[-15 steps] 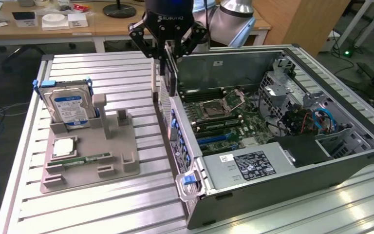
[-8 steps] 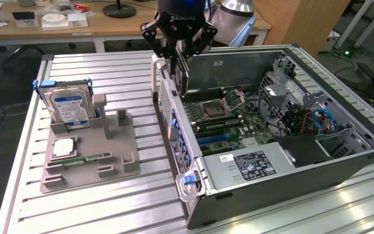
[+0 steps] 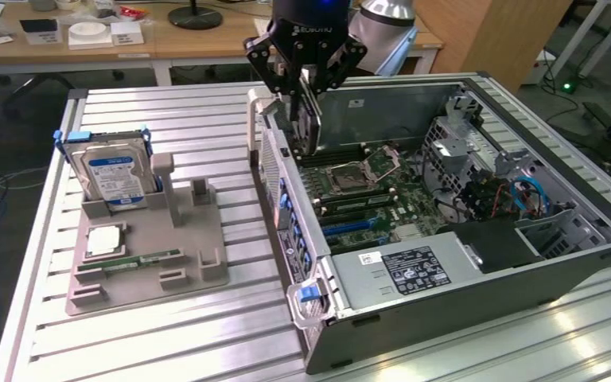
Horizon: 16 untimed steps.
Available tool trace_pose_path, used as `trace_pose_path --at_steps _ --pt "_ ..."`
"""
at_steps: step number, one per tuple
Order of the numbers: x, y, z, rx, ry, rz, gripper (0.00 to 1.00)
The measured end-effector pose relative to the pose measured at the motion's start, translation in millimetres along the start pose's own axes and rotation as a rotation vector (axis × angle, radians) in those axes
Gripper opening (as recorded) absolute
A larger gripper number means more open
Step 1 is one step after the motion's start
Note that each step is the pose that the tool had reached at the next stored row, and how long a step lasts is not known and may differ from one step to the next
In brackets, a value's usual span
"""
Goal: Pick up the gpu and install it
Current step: 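Pick up the gpu and move the gpu toward the slot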
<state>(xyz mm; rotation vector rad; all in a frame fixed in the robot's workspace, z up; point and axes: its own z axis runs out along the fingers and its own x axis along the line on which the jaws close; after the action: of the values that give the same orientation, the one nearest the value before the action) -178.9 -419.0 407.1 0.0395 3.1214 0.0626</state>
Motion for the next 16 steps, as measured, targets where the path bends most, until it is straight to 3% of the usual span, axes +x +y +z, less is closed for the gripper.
trace_pose_path --at_steps 16 --pt "-30.4 0.7 0.9 0.0000 0.0000 0.000 0.28"
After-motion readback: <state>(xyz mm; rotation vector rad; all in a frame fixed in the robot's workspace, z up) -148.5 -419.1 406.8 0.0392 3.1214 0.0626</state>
